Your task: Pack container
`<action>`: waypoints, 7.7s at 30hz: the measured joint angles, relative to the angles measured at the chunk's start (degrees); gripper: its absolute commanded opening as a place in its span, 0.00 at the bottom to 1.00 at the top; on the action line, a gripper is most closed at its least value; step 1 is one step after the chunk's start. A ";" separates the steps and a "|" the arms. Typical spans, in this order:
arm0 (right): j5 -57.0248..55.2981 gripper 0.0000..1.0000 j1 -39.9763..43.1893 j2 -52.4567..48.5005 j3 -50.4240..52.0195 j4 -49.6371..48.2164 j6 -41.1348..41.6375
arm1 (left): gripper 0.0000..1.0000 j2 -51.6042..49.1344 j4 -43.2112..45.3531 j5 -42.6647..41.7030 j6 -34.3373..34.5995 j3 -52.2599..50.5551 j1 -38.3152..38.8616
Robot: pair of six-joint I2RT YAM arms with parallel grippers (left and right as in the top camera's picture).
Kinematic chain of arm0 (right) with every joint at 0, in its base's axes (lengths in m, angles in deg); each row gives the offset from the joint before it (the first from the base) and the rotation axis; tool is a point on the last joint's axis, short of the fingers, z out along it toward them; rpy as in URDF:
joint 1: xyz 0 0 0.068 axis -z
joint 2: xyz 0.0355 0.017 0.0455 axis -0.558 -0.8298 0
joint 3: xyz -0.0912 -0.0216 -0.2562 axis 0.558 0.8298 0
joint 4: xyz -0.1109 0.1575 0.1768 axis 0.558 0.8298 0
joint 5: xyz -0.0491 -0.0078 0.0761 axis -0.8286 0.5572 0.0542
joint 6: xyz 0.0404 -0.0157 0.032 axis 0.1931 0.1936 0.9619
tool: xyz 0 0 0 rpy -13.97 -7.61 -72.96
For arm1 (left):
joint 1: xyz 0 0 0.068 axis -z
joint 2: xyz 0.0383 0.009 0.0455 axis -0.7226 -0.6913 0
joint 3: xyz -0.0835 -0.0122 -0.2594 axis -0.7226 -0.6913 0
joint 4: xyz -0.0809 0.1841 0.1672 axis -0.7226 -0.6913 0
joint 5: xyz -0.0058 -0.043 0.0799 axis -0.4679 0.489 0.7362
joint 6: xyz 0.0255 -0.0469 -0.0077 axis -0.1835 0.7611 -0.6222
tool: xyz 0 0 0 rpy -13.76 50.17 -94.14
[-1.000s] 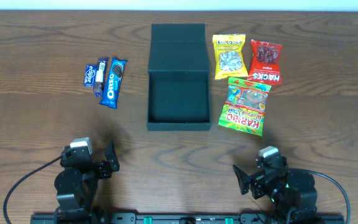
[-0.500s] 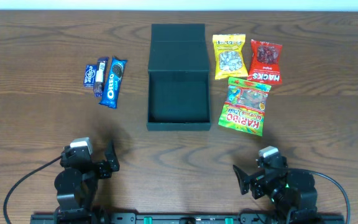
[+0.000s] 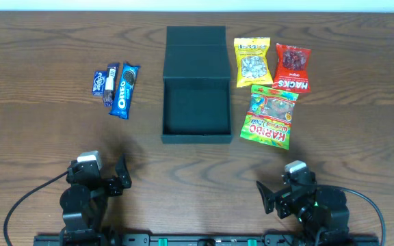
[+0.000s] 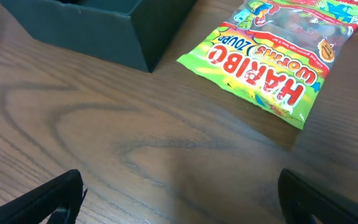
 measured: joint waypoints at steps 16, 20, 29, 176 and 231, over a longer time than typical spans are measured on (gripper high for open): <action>6.54 0.99 0.00 0.02 0.33 -12.79 22.32 | 0.95 0.00 0.00 0.00 0.00 0.00 0.00; 7.98 0.99 0.00 0.02 0.42 -13.88 35.34 | 0.95 0.00 0.02 -0.02 0.00 0.00 0.00; 6.84 0.99 0.00 -2.25 0.70 -36.24 39.80 | 0.95 0.00 0.00 -0.02 0.00 0.00 0.00; -16.81 0.99 -2.23 -98.84 -69.00 -29.42 10.84 | 0.95 -92.96 13.97 -1.70 -12.22 53.00 4.81; -16.44 0.99 -1.44 -98.84 -69.00 -22.69 13.18 | 0.14 -110.88 25.59 -4.96 -8.46 55.23 4.81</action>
